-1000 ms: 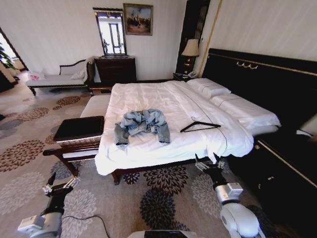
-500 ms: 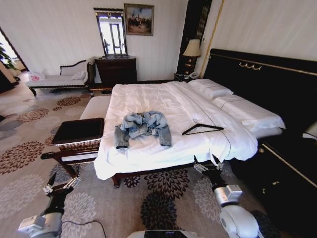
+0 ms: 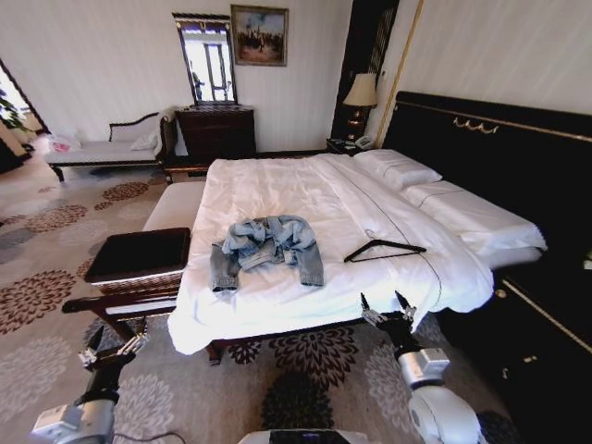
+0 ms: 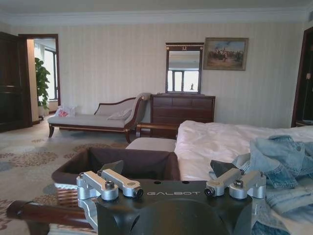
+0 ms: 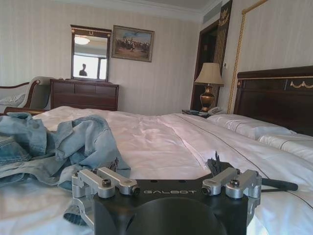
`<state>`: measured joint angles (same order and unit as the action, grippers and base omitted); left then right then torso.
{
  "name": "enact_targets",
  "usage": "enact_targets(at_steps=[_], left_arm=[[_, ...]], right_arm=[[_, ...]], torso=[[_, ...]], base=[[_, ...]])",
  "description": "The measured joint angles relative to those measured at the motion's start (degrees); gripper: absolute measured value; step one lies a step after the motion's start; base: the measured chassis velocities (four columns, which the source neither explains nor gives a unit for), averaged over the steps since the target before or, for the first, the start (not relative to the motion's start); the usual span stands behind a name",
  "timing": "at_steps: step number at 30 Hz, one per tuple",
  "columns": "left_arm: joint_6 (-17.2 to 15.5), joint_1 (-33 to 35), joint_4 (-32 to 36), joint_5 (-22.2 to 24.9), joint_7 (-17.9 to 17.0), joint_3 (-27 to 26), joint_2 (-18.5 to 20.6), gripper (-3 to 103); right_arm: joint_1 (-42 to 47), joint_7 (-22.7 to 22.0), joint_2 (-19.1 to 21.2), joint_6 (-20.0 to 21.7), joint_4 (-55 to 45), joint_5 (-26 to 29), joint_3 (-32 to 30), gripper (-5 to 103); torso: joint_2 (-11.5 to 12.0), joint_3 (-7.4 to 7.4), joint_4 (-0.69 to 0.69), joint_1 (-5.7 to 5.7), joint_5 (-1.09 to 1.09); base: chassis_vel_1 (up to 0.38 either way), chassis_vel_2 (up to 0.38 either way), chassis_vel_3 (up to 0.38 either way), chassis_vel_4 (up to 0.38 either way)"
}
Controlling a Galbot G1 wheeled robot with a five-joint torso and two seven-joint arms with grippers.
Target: Pick up the clothes from the bed and hang them on the clothes hanger.
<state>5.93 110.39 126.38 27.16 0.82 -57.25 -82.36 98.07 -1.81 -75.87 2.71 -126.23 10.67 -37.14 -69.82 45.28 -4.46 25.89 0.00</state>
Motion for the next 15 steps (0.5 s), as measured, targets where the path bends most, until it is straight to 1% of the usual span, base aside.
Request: enact_targets(at_steps=[4,15], left_arm=[[0.0,0.0,-0.1,0.0,0.0,0.0,0.0,100],[-0.1,-0.1,-0.2,0.0,0.0,0.1,-0.1,100]], right_arm=[[-0.2,0.0,-0.1,0.0,0.1,0.0,0.1,98],[-0.3,0.2,-0.1,0.1,0.3,-0.5,-0.2,99]], torso=[[0.0,0.0,-0.01,-0.01,0.0],[0.0,-0.01,-0.01,-0.01,0.0]], base=[[-0.221,0.05,0.183,-0.065],[-0.166,0.059,0.163,-0.05]])
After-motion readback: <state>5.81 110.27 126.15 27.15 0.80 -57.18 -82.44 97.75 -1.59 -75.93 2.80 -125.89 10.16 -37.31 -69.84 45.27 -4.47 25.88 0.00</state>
